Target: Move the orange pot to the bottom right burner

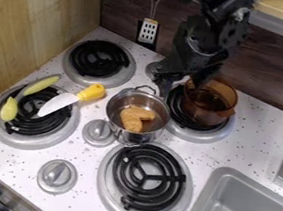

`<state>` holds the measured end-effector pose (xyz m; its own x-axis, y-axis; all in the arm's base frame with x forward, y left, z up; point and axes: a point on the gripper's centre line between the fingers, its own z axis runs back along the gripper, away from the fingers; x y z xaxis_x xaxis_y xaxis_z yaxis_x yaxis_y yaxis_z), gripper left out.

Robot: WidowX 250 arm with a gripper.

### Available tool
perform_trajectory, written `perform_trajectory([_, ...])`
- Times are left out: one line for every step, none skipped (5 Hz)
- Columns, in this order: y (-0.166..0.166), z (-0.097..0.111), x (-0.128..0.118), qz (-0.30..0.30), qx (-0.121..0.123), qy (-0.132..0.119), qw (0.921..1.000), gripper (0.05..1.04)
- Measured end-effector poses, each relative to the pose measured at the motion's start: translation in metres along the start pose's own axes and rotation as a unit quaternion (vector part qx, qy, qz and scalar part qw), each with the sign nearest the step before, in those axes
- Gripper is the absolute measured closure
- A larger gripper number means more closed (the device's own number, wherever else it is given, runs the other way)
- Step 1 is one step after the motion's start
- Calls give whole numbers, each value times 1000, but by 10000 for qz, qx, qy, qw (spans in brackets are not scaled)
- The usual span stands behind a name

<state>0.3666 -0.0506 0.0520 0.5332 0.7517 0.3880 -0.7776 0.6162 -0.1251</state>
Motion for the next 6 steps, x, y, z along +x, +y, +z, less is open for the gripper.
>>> perform_trajectory([-9,-14,-7,-143,-151,127,9997,86])
perform_trajectory([-22,-22,-11,-333,-205,370,9985,86])
perform_trajectory([-29,-34,-13,-355,-319,413,9980,86])
perform_trajectory([-33,-45,-16,-266,-321,454,9981,86])
perform_trajectory([-30,-59,-22,-120,-36,622,9980,143])
perform_trajectory([-29,-58,-19,15,117,639,9979,403])
